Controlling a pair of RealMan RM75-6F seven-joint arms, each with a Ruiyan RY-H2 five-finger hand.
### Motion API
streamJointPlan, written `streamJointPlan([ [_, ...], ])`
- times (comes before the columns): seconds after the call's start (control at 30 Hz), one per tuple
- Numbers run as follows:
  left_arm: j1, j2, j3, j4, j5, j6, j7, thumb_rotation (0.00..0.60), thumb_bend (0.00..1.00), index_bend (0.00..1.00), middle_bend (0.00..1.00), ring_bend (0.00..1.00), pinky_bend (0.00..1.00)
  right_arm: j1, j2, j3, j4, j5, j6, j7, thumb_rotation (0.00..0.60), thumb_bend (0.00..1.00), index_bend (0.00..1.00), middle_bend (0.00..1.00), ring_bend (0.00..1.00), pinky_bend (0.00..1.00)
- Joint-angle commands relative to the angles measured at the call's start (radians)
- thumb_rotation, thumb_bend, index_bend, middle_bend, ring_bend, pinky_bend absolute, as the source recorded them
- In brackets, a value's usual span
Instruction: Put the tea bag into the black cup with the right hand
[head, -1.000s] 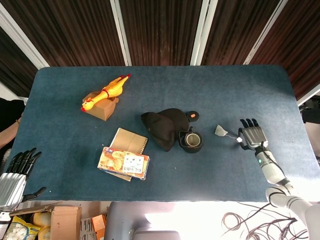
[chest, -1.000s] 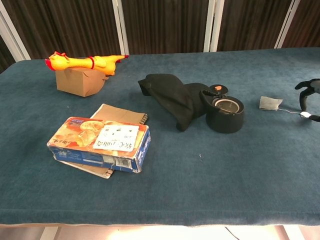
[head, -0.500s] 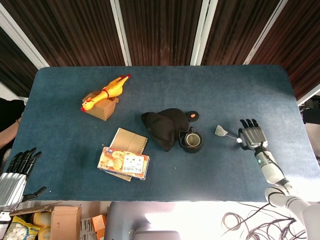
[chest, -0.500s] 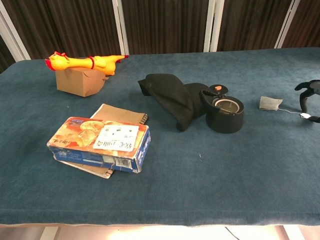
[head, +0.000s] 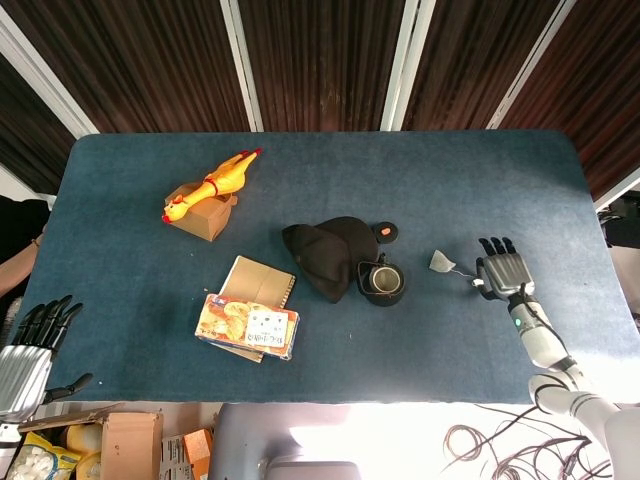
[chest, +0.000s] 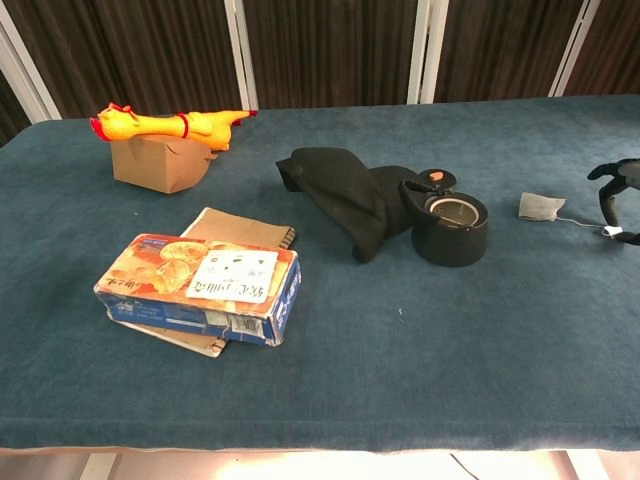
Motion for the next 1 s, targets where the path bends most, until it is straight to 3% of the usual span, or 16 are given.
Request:
streamJointPlan([
  [0.03,-0.001,0.0,0.0,0.0,0.0,-0.001,0.0,0.6,0.02,0.0,0.0,0.0,0.07,-0.001,0.004,0.002,-0.004,0.0,0.004,0.002,0.6,0.31,0.57,0.05,0.0,0.0],
  [0.43,-0.003,-0.001,0.001,-0.001,0.001,-0.006,0.002,0.6,0.02,0.0,0.0,0.0,0.07,-0.018,0.105,0.031,-0.161,-0.02,0.114,0.041,0.6,0.31,0.56,0.05,0.0,0.0],
  [0.77,-0.009,-0.003,0.003,-0.002,0.003,-0.017,0.009,0.6,0.02,0.0,0.0,0.0,0.07,-0.035,0.293,0.091,-0.484,-0.037,0.281,-0.04,0.6,0.31,0.56,0.05,0.0,0.0],
  [1.0,-0.011,-0.003,0.004,-0.002,0.002,-0.02,0.006,0.6,0.02,0.0,0.0,0.0,0.07,-0.033,0.389,0.134,-0.662,0.004,0.323,-0.145,0.6,0.31,0.56,0.05,0.0,0.0],
])
